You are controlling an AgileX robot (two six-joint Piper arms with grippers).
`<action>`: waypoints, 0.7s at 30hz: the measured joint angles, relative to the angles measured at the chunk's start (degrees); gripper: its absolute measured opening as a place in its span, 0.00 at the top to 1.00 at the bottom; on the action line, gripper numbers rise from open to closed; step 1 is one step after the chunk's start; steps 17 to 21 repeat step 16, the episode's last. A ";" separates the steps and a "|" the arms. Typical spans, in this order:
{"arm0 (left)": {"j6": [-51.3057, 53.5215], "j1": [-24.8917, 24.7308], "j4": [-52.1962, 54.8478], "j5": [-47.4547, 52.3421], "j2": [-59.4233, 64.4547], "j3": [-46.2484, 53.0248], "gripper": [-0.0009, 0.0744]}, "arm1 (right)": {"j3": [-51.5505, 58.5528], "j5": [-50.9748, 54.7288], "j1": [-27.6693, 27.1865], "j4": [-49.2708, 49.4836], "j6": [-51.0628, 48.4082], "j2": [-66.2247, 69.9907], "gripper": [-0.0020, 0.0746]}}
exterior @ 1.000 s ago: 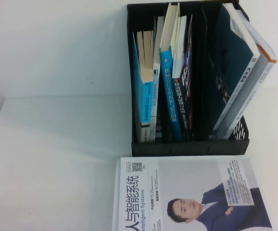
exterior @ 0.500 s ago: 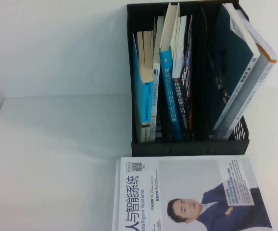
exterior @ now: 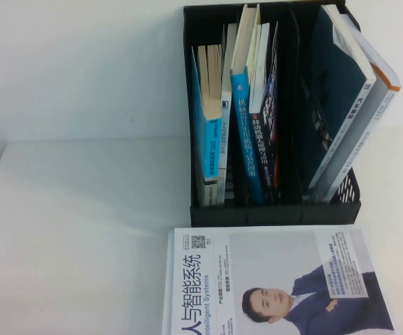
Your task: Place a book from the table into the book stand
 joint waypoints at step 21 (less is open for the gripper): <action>0.00 0.00 0.00 0.00 0.00 0.00 0.99 | -0.27 -0.11 -0.03 -24.81 31.26 0.00 0.98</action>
